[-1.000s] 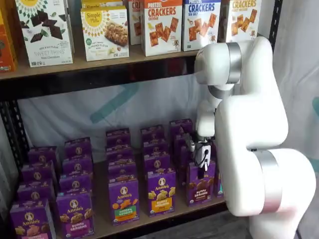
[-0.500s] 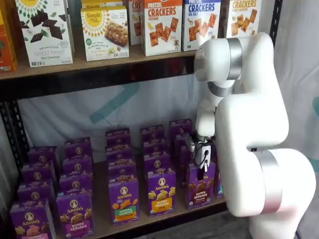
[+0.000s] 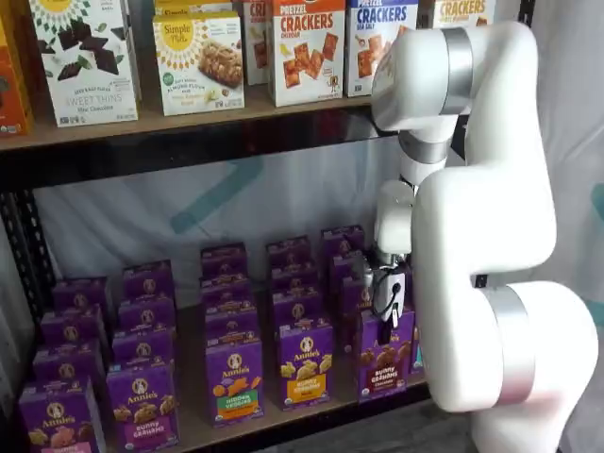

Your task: Pick up the purple box with a brown patch in the center, on the bottom shelf, the fifth box from the left

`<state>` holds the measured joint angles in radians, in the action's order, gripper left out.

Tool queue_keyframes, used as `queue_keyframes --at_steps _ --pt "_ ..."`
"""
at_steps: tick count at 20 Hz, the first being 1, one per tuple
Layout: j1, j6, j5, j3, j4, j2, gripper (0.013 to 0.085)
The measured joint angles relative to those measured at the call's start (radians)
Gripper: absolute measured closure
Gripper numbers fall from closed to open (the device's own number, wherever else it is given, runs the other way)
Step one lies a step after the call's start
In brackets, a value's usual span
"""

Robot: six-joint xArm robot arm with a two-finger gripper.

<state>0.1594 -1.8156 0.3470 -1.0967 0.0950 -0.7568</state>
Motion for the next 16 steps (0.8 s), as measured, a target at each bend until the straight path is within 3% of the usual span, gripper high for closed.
queue_keyframes --at_steps 7,16 --pt "-0.025 0.024 -0.024 0.198 0.000 0.176 0.0690" --pt "-0.043 0.056 -0.025 0.333 -0.014 0.310 0.0690"
